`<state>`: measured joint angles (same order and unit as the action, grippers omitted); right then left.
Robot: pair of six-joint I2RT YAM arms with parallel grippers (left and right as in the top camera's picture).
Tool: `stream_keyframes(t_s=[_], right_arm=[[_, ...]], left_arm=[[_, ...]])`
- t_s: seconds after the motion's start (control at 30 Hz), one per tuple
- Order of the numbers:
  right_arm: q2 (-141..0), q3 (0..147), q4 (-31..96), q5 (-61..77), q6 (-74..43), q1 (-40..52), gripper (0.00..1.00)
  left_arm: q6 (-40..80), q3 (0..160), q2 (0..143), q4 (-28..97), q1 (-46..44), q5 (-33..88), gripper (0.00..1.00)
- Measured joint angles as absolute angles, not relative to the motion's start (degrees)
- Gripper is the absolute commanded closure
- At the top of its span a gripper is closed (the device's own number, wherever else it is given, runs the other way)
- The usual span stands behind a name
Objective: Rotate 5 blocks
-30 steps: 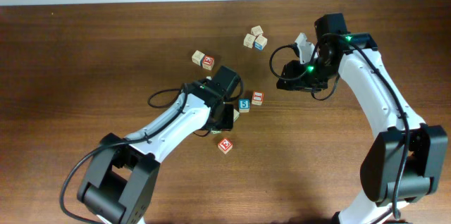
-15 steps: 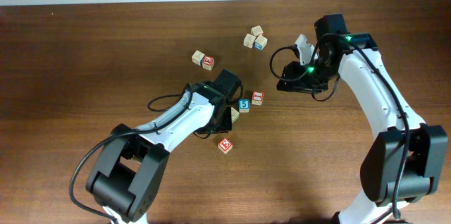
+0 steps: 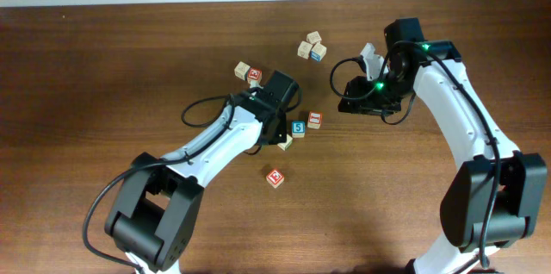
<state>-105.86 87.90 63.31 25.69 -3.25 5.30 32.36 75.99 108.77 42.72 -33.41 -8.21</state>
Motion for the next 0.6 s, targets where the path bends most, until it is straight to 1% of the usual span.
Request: stream_keyframes(t_s=[0.13,0.23,0.3,0.6], right_arm=[[-105.86,87.90,63.48,25.52,-3.25,5.69,0.46],[-105.86,87.90,63.48,25.47,-3.20,6.83,0.46],[-105.86,87.90,63.46,25.47,-3.27,7.51,0.45],[-105.86,87.90,63.35,25.45,-3.22,10.24,0.45]], left_arm=[[32.34,75.99,108.77,40.80,-32.25,-10.61,0.81],[32.34,75.99,108.77,40.36,-30.87,-11.44,0.78],[32.34,75.99,108.99,40.05,-30.06,-11.31,0.77],[27.38,76.07,111.92,40.29,-23.42,-2.74,0.77]])
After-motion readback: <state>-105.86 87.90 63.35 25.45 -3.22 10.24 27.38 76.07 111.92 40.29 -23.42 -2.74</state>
